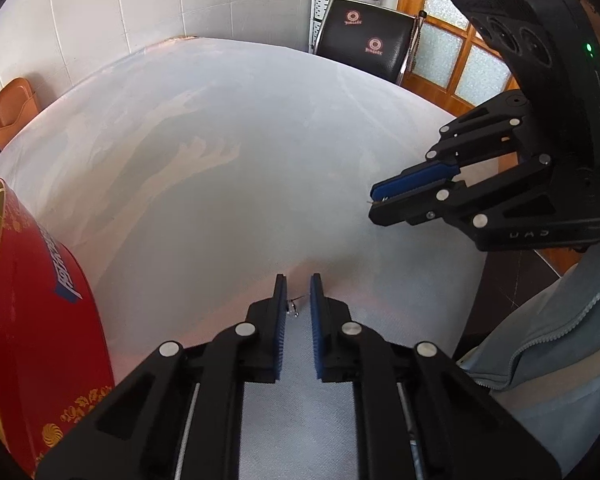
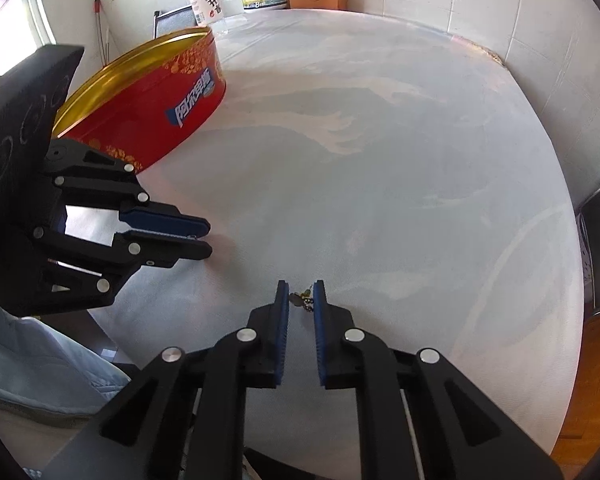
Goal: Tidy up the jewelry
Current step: 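Carry the gold charm with the right gripper into the tin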
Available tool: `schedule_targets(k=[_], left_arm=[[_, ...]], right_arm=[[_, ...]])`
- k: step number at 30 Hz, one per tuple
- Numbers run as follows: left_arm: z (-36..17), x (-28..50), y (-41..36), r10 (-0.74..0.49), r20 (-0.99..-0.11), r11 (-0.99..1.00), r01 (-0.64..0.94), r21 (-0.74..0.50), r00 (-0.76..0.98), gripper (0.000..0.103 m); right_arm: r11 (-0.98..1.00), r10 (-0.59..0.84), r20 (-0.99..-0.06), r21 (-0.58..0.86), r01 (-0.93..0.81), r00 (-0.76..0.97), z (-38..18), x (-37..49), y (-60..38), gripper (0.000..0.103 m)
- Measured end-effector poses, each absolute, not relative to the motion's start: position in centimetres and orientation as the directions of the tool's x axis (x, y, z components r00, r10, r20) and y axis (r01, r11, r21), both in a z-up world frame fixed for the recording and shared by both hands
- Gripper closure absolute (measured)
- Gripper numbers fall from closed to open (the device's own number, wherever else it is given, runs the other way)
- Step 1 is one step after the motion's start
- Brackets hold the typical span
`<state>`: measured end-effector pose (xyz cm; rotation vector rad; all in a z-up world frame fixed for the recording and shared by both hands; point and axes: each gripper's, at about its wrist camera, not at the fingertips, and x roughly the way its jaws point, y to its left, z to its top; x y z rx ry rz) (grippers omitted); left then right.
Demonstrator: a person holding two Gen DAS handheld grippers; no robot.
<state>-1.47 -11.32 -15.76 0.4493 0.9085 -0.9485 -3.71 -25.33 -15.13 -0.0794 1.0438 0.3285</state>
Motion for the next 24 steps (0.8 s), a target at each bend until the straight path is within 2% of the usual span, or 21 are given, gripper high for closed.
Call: schedule_targets(k=[5,11,16,19,24], left_arm=[[-11.7,-0.7,-10.4,-0.536,-0.776,0.554,0.832,-0.028,0.331,0.091],[-4.8,1.3,-6.7,-0.536,-0.668,0.643,0.762,0.073,0.516,0.091],[-0.1,3.8,-0.4,-0.433,-0.588,0.77,0.619,0.153,0.683,0.091],[1.9,5.4,4.4,-0.347,-0.564,0.844,0.511,0.161,0.749,0.091],[2.9,7.1,11.2,-0.256,-0.571,0.897,0.411,0.159,0.78,0.091]], right_arm=[[0.949,0.234,-0.818,0.075,-0.306,0.526,-11.4,-1.9,-25.6,0.09],[0.922,0.291,-0.735,0.045,-0.384,0.612,-5.6,1.2,-23.0,0.09],[0.867,0.376,-0.651,-0.003,-0.498,0.659,-0.5,4.7,-18.0,0.09],[0.836,0.423,-0.613,-0.02,-0.549,0.667,2.1,7.1,-14.6,0.09],[0.795,0.466,-0.602,-0.038,-0.606,0.649,4.0,10.3,-9.0,0.09]])
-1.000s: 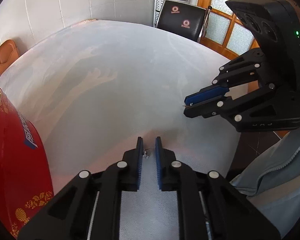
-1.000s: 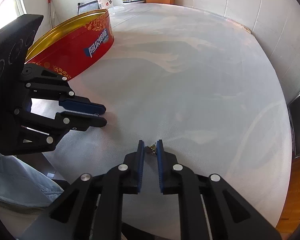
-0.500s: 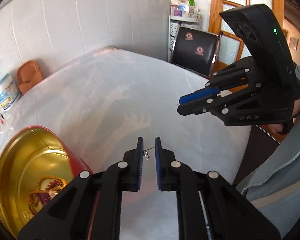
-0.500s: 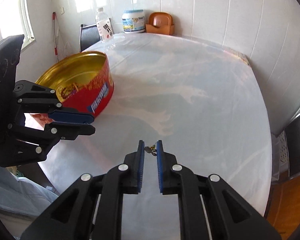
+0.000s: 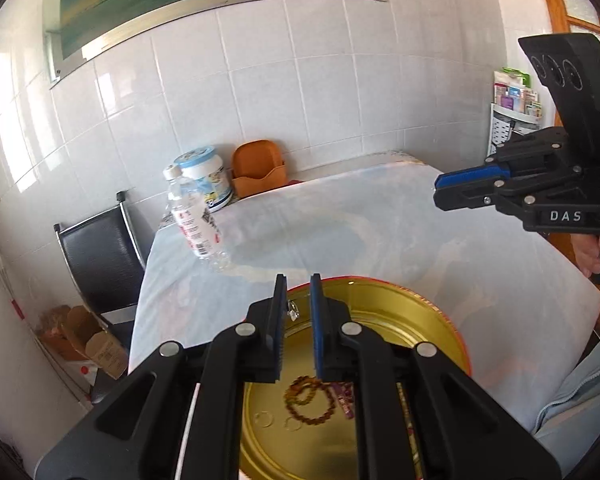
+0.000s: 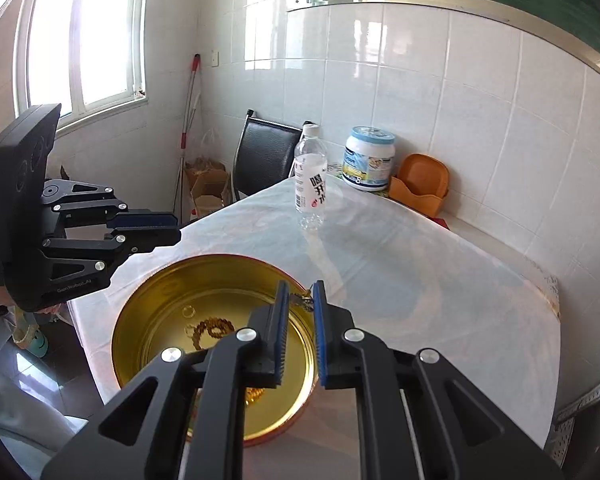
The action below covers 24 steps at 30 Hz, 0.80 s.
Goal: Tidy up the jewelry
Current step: 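Carry the gold charm with the right gripper into the tin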
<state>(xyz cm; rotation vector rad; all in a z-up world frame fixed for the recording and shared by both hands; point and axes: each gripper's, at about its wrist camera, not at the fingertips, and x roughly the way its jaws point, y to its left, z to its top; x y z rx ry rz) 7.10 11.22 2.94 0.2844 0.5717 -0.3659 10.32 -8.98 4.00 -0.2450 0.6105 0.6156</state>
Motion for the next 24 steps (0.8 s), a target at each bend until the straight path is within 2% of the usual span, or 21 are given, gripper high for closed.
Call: schedule_targets(k=[6,16,21,24], left_arm=[[1.2,8.3,15.0,-0.279,-0.613,0.891,0.437,0.12,0.739,0.091],[-3.1,11.7,15.2,-0.395,-0.688,0.838,0.545,0.002,0.609,0.091],[-5.3,14.0,16.2,-0.41,-0.761,0.858,0.496,-0.134,0.503,0.091],[-7.0,14.7,16.2,-0.39,-0.81,0.865,0.476,-0.158,0.439,0.091]], right_arm=[[0.773,0.453,-0.675,-0.029,-0.634,0.583,1.6,12.1,-3.2,0.09],[0.774,0.386,-0.779,-0.017,-0.633,0.494,-2.7,12.6,1.3,0.09],[0.787,0.378,-0.842,0.073,-0.613,0.385,-5.1,13.6,2.2,0.09],[0.816,0.333,-0.897,0.12,-0.565,0.29,-7.7,14.4,2.5,0.09]])
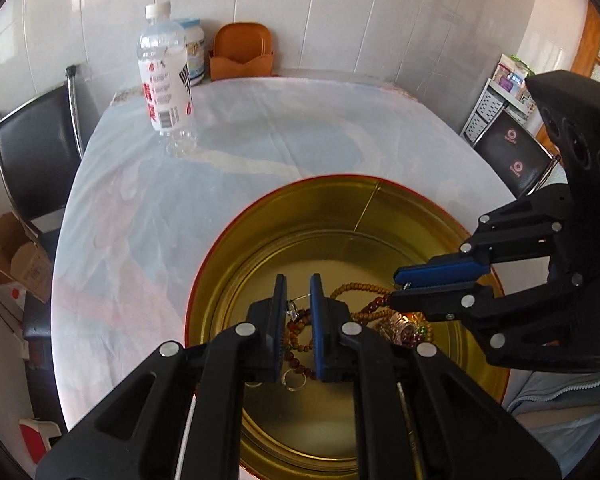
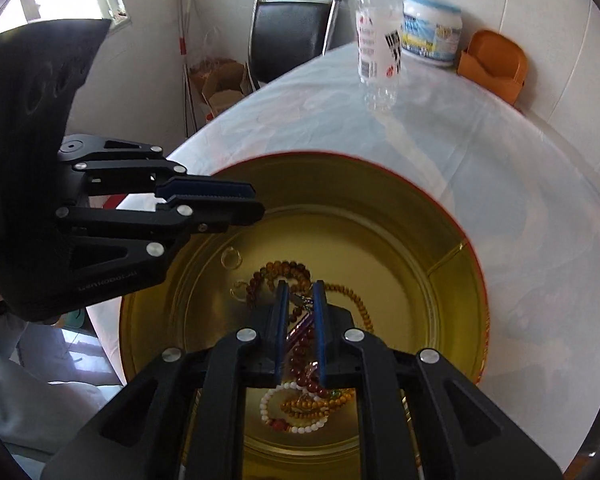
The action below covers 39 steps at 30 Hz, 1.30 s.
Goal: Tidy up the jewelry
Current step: 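Carry the gold charm with the right gripper into the tin, then lower the charm among the beads and open the right gripper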
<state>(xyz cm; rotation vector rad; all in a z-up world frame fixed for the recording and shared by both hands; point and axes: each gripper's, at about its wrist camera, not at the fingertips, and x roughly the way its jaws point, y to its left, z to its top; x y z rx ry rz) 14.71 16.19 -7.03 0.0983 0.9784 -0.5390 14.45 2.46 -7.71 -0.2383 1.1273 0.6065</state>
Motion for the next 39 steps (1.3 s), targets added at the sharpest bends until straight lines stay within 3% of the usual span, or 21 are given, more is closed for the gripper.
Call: schedule_targets(k=[11,39], left_arm=[[-10.2,14.3,13.4,-0.392,-0.879,0.819,0.538,-0.2,0.271,0.091],[-10.2,13.9,13.1,-0.393,-0.882,0.814,0.545,-0.201,0.261,0.091]], right_arm=[[0.883,0.32,-0.925,0.214,-0.419,0.204,-10.3,15.3,-0.5,0.09],[0.887,0.296,-0.929,0.181,-0.425,0.222,-10.4,14.0,-0.1,0.09]])
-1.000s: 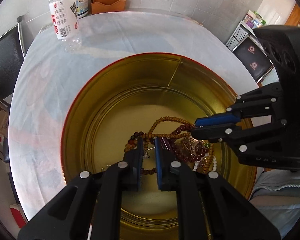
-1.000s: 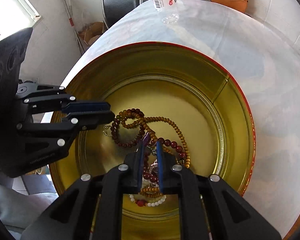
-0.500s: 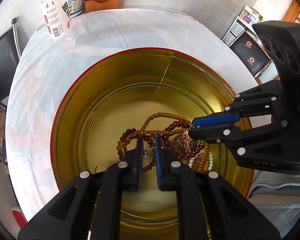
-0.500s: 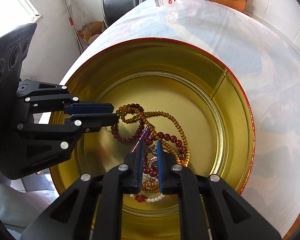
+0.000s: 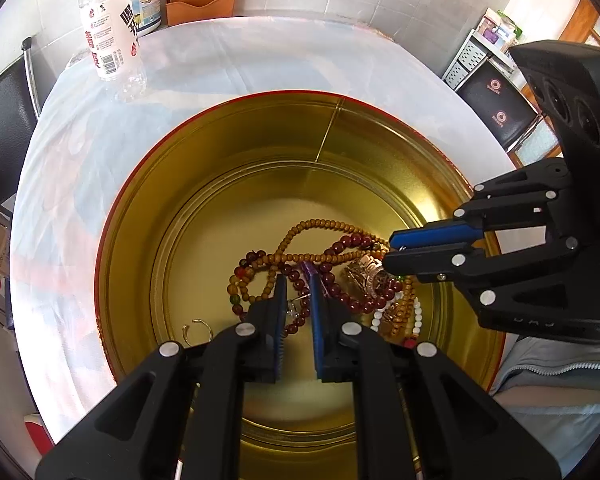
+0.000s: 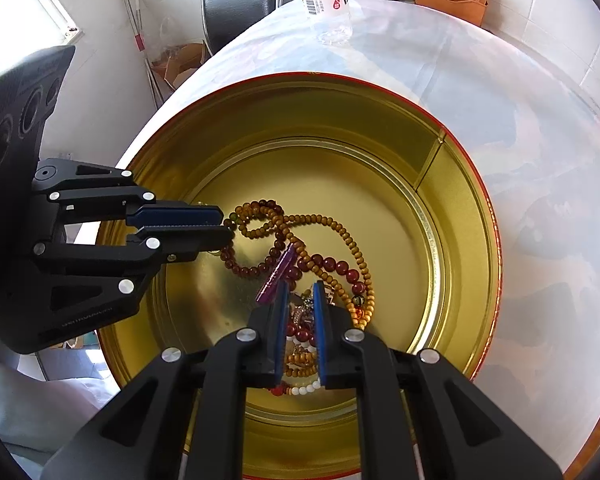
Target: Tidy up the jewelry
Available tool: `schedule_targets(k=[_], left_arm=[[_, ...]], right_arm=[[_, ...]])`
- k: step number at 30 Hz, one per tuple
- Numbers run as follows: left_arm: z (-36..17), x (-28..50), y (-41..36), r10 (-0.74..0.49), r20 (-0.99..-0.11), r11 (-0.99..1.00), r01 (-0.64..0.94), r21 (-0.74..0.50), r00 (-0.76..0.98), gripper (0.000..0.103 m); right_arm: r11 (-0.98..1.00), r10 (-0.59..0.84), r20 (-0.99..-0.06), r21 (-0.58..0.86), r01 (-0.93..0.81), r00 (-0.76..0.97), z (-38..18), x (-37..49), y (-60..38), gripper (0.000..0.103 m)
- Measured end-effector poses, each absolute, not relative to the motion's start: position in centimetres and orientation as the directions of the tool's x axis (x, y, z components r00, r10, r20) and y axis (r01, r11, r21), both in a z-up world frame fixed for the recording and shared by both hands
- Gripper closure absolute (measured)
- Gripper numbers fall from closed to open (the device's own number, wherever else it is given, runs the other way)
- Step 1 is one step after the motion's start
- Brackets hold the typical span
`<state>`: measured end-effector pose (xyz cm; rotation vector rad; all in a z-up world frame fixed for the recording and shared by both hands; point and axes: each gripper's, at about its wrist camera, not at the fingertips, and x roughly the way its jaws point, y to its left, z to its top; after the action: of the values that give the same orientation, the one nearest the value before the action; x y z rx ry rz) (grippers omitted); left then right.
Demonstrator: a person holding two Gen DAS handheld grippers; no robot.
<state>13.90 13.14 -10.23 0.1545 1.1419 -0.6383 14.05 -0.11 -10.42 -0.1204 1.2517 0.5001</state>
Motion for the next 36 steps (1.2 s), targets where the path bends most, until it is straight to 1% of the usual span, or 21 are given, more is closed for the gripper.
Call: schedule_targets(k=[12,15,16,17,18,19,23,36], left_arm=[[-10.4,13.6,12.9,-0.396,-0.88,0.81,0.551,-0.199,0.264,0.091],[-10.2,13.6,13.0,-0.374,-0.882,0.821,0.545,-0.171,0.287,0.089],[-10.0,13.7,13.0,-0.369,-0.881,0.825,0.54,-0.164,0.296,0.083],[-9.8,13.7,13.2,-0.366,-0.879,0.83,0.534,-0.159,0.307,0.076],[-9.6,13.7,13.3,-0.362,-0.876,0.835,0.529,-0.152,0.319,0.062],[-9.4,13.7,13.4,-0.361,-0.871,0.837,0.528,-0.146,0.332,0.059],[-9.1,13.7,13.4,-0.352,-0.871,0.836,0.533,-0.128,0.343,0.058],[-9.1,13.3,13.7,-0.353,-0.87,0.835,0.536,-0.127,0.344,0.057]], right_arm=[[0.889,0.29,-0.929,0.172,-0.424,0.231,-10.3,13.6,0.0,0.09],[0.889,0.289,-0.927,0.166,-0.426,0.241,-10.1,13.5,0.0,0.089],[0.888,0.29,-0.925,0.165,-0.429,0.244,-10.1,13.4,0.0,0.085],[0.888,0.29,-0.924,0.162,-0.43,0.249,-10.0,13.2,0.0,0.071],[0.89,0.287,-0.922,0.156,-0.429,0.259,-9.9,13.1,0.0,0.063],[0.89,0.287,-0.919,0.151,-0.43,0.271,-9.7,13.0,0.0,0.051],[0.883,0.299,-0.908,0.148,-0.445,0.293,-9.2,12.6,0.2,0.036],[0.882,0.295,-0.908,0.138,-0.451,0.298,-9.0,12.4,0.5,0.034]])
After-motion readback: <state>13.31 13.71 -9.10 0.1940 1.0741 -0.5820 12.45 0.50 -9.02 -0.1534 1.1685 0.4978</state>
